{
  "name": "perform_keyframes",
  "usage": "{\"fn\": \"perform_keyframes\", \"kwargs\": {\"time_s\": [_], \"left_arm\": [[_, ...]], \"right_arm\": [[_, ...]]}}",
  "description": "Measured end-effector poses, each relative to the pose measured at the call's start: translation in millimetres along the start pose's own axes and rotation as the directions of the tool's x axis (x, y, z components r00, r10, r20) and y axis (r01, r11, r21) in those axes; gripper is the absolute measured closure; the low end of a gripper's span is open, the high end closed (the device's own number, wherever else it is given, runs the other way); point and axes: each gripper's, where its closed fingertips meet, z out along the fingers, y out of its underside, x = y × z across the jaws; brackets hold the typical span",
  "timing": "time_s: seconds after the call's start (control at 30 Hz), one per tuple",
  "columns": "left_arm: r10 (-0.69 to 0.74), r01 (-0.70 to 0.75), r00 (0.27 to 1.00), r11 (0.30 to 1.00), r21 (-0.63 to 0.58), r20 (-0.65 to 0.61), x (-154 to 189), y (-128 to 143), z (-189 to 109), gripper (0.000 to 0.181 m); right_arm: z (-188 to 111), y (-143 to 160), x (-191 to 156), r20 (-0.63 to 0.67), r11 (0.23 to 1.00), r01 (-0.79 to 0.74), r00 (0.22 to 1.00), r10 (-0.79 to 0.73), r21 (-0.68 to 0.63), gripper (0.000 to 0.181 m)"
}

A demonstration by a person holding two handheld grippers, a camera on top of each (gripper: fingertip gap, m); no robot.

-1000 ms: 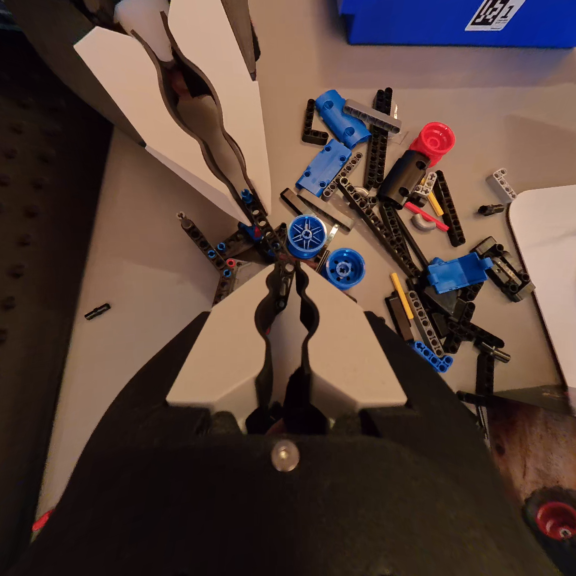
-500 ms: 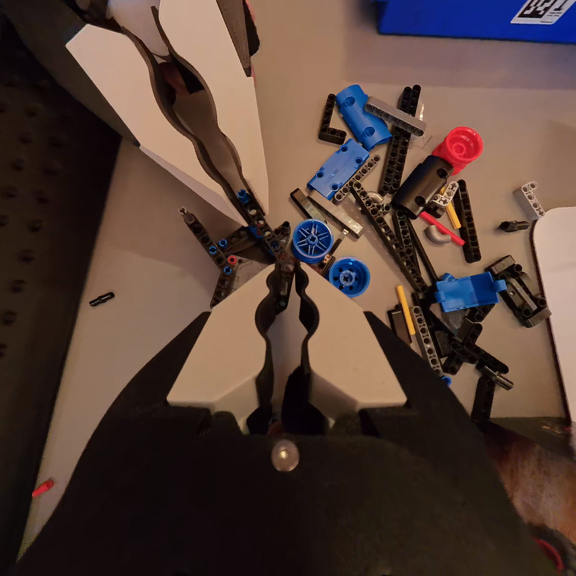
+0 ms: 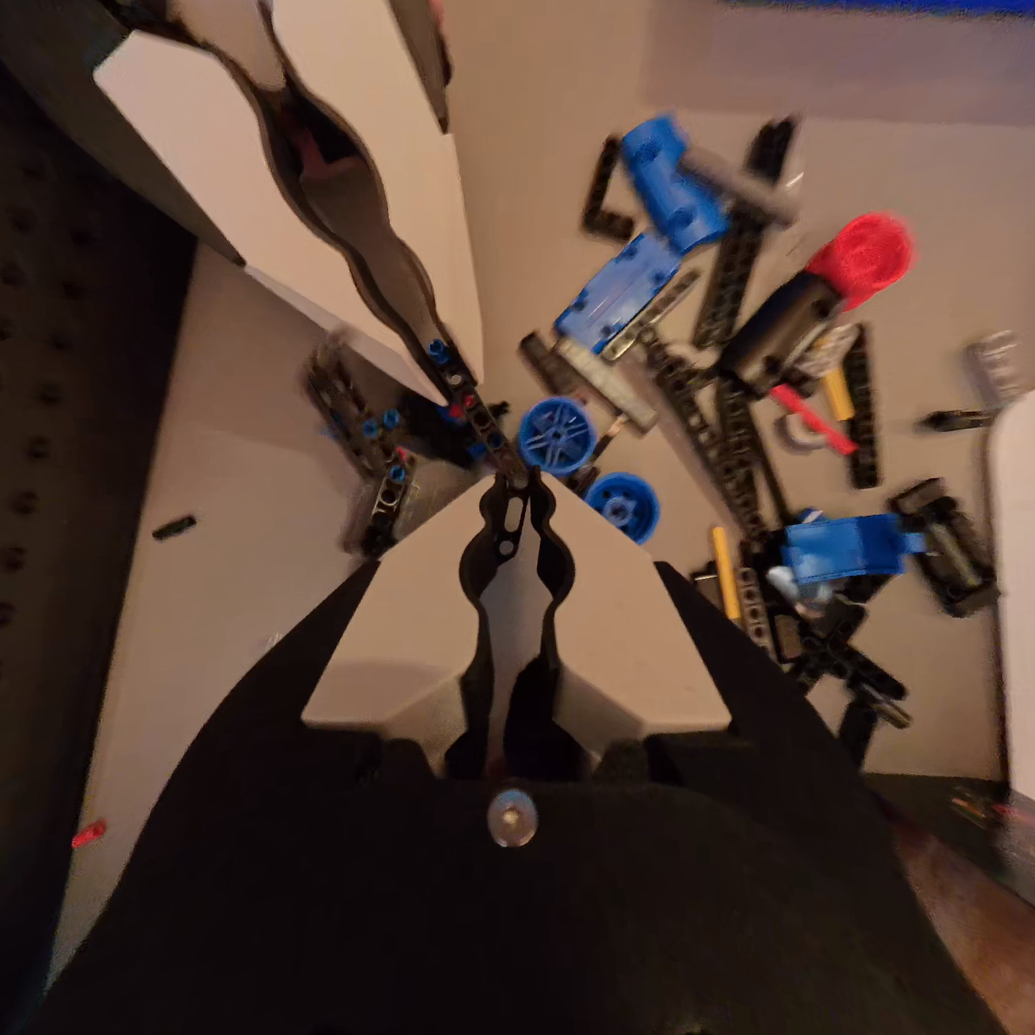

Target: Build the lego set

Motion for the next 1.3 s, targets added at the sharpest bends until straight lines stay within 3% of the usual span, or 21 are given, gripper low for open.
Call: {"fn": "perform_keyframes", "kwargs": {"time_s": [0.07,0.1,0.17,0.4,0.47,0.57,0.63,0.73,0.83,0.87,0.9,0.93,1.03,1.1,1.17,1.23,1.3], "left_arm": [[0.059,-0.058,0.998,0.994,-0.090,0.009,5.4,16.8,6.8,0.176],[0.043,-0.043,0.999,0.996,-0.080,0.003,5.0,15.2,5.1,0.176],[-0.039,0.038,0.999,0.999,-0.029,-0.029,3.6,9.2,3.0,0.176],[0.034,-0.033,0.998,0.999,0.026,-0.055,8.3,-19.0,2.5,0.176],[0.039,-0.039,0.992,0.999,0.010,-0.116,17.3,-22.6,4.9,0.176],[0.060,-0.060,0.987,0.998,0.003,-0.147,24.8,-27.8,7.2,0.176],[0.096,-0.098,0.984,0.995,-0.006,-0.152,29.3,-31.0,7.7,0.176],[0.124,-0.125,0.981,0.992,0.002,-0.150,30.6,-38.1,4.6,0.176],[0.091,-0.091,0.981,0.996,0.006,-0.171,33.4,-40.6,4.5,0.175],[0.077,-0.080,0.985,0.997,-0.007,-0.156,30.7,-40.6,3.7,0.169],[0.055,-0.059,0.989,0.998,-0.027,-0.138,27.4,-39.4,1.9,0.144],[0.018,-0.024,0.987,0.999,-0.040,-0.161,29.6,-37.7,-2.3,0.131],[-0.173,0.143,0.905,0.984,-0.105,-0.388,62.3,-29.2,-16.2,0.128],[-0.215,0.157,0.869,0.974,-0.163,-0.447,78.0,-18.5,-15.0,0.119],[-0.172,0.108,0.862,0.982,-0.158,-0.477,92.3,-16.4,-12.4,0.142],[-0.111,0.051,0.899,0.987,-0.151,-0.424,91.2,-14.9,-5.3,0.164],[-0.050,-0.008,0.914,0.990,-0.141,-0.402,91.6,-15.8,-3.3,0.166]], "right_arm": [[20.2,15.1,-6.1,0.012,0.997,0.008,1.000,-0.007,-0.081,0.175],[23.1,15.2,-6.9,0.002,0.998,-0.007,1.000,0.007,-0.067,0.175],[16.3,11.3,-6.8,-0.002,0.999,-0.040,0.999,0.040,-0.007,0.176],[-8.7,10.4,-4.5,-0.103,1.000,0.014,0.995,-0.013,0.011,0.174],[-15.7,11.5,-5.5,-0.161,0.997,0.071,0.984,-0.072,-0.013,0.156],[-23.8,6.2,-16.1,-0.202,0.990,0.141,0.969,-0.141,-0.014,0.148],[-26.0,3.8,-21.9,-0.215,0.987,0.163,0.964,-0.159,0.001,0.151],[-22.4,9.0,-27.0,-0.229,0.981,0.195,0.954,-0.194,-0.017,0.174],[-24.9,10.1,-30.6,-0.230,0.981,0.192,0.955,-0.187,-0.002,0.176],[-25.7,10.4,-30.7,-0.232,0.984,0.175,0.958,-0.168,0.012,0.176],[-26.8,13.0,-30.3,-0.232,0.988,0.152,0.962,-0.143,0.021,0.177],[-28.5,17.6,-29.2,-0.237,0.991,0.132,0.964,-0.124,0.019,0.177],[-36.2,24.7,-32.0,-0.232,0.995,0.084,0.970,-0.068,0.060,0.177],[-40.2,27.0,-34.0,-0.236,0.995,0.068,0.971,-0.048,0.075,0.177],[-41.7,27.9,-35.5,-0.244,0.995,0.062,0.969,-0.041,0.080,0.177],[-41.8,27.6,-39.2,-0.241,0.994,0.060,0.970,-0.037,0.089,0.177],[-42.4,28.6,-41.3,-0.245,0.994,0.055,0.969,-0.030,0.095,0.177]]}}
